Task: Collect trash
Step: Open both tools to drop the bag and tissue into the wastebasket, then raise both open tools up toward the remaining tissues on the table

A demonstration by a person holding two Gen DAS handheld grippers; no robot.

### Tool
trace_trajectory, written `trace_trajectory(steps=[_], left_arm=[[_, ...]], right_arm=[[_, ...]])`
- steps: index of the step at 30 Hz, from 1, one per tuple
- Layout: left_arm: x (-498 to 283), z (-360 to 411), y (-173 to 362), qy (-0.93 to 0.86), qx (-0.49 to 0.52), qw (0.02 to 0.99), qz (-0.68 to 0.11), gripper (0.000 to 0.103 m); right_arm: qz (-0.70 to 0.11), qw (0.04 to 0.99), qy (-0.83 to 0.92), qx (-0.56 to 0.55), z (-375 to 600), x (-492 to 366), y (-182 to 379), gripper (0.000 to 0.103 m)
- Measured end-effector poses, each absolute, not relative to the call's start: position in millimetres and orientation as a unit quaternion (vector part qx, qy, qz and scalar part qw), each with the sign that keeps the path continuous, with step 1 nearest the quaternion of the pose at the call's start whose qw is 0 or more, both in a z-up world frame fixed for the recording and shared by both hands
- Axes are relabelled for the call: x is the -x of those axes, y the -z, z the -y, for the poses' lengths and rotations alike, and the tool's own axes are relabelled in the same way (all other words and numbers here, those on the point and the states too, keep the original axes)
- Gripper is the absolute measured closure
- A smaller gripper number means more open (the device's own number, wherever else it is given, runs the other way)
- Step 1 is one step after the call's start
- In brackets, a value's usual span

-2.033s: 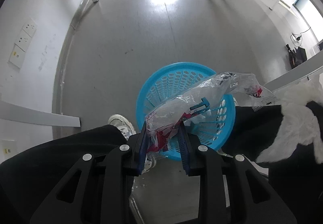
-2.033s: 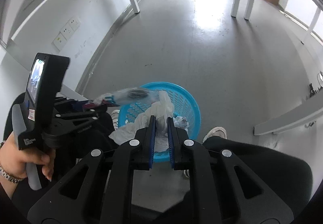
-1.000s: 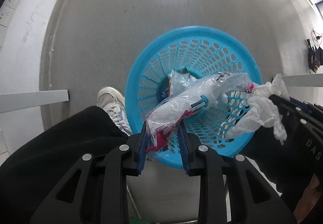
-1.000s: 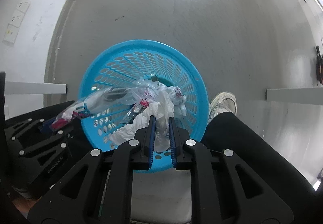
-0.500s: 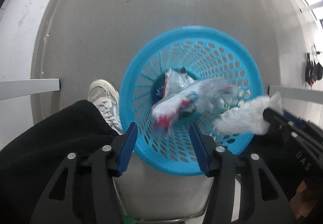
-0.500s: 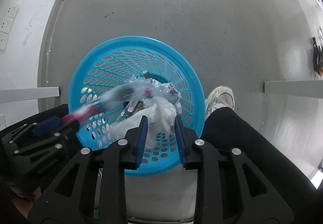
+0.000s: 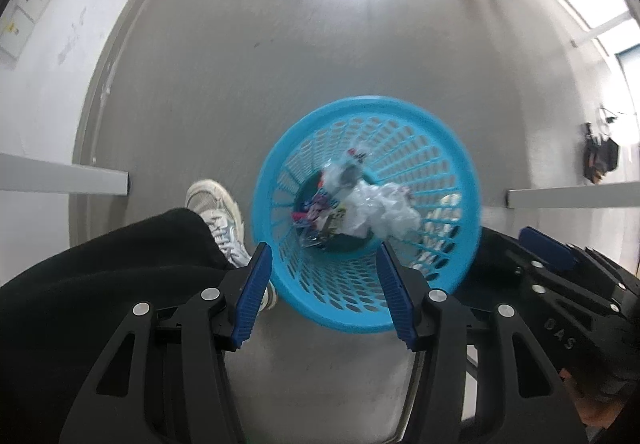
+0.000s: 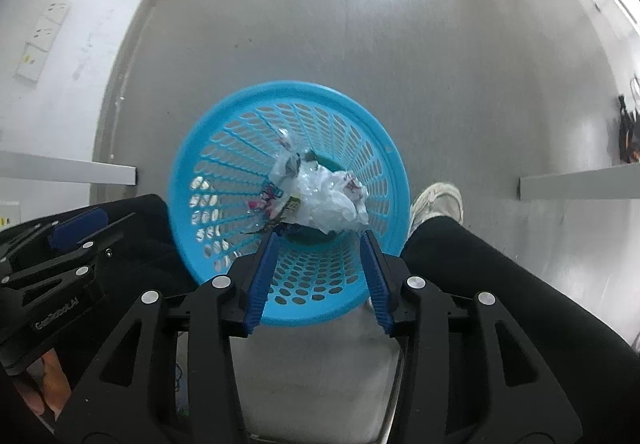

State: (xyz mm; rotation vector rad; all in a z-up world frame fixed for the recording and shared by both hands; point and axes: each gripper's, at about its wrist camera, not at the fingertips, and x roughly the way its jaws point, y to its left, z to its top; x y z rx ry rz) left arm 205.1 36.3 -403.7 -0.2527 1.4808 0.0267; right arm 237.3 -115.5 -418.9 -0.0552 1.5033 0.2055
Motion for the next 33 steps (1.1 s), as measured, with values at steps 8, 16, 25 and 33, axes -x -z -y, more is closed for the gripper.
trace_trajectory(steps=[8, 16, 25, 33], left_arm=[[-166.1, -44.3, 341.3, 0.016, 0.119, 0.797, -0.592, 0.047], [-124.0, -32.5, 287.2, 0.060, 0.094, 0.836, -0.537, 0.043], [-79.4, -23.1, 235.4, 0.062, 0.037, 0.865, -0.496, 0.035], [-46.7, -20.3, 182.6, 0.074, 0.032, 0.898, -0.432, 0.020]], right_arm=[[-0.622, 0.773, -0.122, 0.015, 122.6, -197.0, 358.4, 0.062], [-0.565, 0.811, -0.153, 0.022, 132.0, -152.3, 302.7, 0.053], [-0.506, 0.843, -0.179, -0.018, 157.9, -114.6, 230.1, 0.043], [-0.436, 0.884, -0.169, -0.017, 178.6, -86.6, 158.7, 0.030]])
